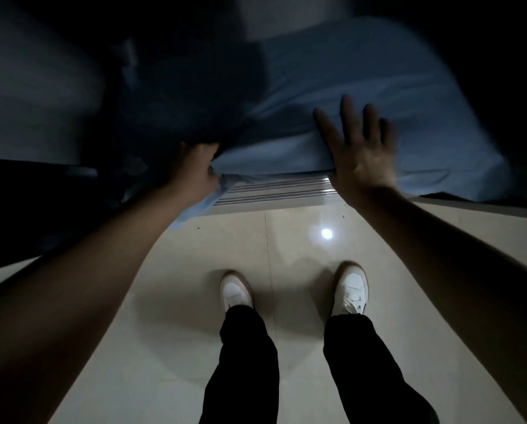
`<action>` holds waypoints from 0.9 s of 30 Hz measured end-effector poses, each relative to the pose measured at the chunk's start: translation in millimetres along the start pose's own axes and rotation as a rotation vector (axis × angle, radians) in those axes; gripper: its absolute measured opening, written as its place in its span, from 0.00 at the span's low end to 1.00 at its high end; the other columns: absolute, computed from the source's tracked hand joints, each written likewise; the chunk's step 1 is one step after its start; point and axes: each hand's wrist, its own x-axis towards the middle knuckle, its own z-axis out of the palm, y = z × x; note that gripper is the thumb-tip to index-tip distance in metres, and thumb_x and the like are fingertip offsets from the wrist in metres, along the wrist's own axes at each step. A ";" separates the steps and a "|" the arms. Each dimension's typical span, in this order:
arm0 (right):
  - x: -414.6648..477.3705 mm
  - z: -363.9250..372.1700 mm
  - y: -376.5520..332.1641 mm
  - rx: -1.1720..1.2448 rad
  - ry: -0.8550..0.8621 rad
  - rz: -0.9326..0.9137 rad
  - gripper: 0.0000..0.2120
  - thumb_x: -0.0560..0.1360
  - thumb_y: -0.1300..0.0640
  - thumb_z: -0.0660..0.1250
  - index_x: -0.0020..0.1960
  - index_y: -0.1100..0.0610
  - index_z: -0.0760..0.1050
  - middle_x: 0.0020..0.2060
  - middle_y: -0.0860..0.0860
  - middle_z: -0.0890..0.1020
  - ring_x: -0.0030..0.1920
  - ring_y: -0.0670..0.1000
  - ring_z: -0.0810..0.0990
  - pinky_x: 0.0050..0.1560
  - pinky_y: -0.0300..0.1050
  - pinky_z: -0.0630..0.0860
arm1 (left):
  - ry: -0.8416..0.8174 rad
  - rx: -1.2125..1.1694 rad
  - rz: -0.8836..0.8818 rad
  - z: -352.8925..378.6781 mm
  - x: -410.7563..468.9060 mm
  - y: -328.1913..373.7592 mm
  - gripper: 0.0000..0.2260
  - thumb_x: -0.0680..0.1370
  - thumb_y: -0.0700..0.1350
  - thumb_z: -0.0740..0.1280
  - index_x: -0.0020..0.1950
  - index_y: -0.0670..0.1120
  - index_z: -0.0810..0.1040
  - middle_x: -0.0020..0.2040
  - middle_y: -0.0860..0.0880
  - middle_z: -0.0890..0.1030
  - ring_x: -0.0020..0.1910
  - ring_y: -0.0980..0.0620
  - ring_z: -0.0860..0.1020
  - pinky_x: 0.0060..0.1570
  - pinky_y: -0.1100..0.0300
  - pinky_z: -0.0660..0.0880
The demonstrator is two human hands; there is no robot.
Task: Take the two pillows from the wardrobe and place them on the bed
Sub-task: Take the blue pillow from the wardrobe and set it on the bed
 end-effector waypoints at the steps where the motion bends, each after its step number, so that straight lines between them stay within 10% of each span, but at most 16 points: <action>1: -1.2 -10.3 -1.6 0.026 -0.051 0.000 0.42 0.72 0.60 0.68 0.80 0.46 0.52 0.78 0.60 0.60 0.72 0.69 0.64 0.69 0.63 0.62 | -0.019 0.009 0.011 -4.0 -5.7 2.3 0.19 0.71 0.33 0.68 0.62 0.38 0.77 0.58 0.34 0.80 0.59 0.33 0.77 0.51 0.49 0.74; 4: -7.4 -39.2 0.2 0.095 -0.096 -0.013 0.37 0.72 0.61 0.67 0.79 0.47 0.60 0.72 0.58 0.72 0.62 0.65 0.77 0.56 0.56 0.74 | -0.058 0.197 0.029 -1.6 -22.9 12.7 0.39 0.71 0.42 0.73 0.79 0.44 0.58 0.77 0.38 0.62 0.74 0.36 0.62 0.72 0.42 0.62; 8: -31.7 -71.6 3.4 0.119 -0.105 -0.028 0.33 0.70 0.60 0.68 0.75 0.49 0.68 0.64 0.56 0.79 0.54 0.64 0.82 0.47 0.54 0.77 | 0.026 0.403 -0.017 18.2 -46.8 29.9 0.58 0.62 0.59 0.78 0.80 0.48 0.44 0.79 0.39 0.55 0.78 0.35 0.51 0.71 0.30 0.56; 13: -87.0 -86.8 -11.9 0.136 -0.255 0.096 0.32 0.72 0.55 0.68 0.75 0.43 0.67 0.55 0.59 0.84 0.51 0.65 0.83 0.48 0.54 0.78 | 0.059 0.450 -0.009 25.8 -60.5 46.9 0.30 0.81 0.41 0.60 0.80 0.54 0.52 0.69 0.33 0.69 0.65 0.30 0.69 0.61 0.30 0.67; 21: -151.9 -137.3 -11.2 0.069 -0.368 0.162 0.34 0.75 0.46 0.66 0.78 0.41 0.59 0.59 0.59 0.82 0.56 0.63 0.81 0.52 0.53 0.77 | -0.040 0.537 0.129 -22.3 -110.5 88.1 0.25 0.79 0.40 0.61 0.76 0.51 0.63 0.64 0.39 0.76 0.62 0.35 0.74 0.58 0.41 0.74; 27: -222.3 -215.0 -5.5 0.044 -0.273 0.197 0.23 0.75 0.48 0.64 0.69 0.46 0.72 0.54 0.61 0.83 0.52 0.66 0.82 0.47 0.54 0.76 | -0.064 0.595 0.288 -73.5 -171.3 147.1 0.19 0.79 0.43 0.62 0.71 0.52 0.70 0.60 0.41 0.81 0.56 0.37 0.80 0.51 0.47 0.77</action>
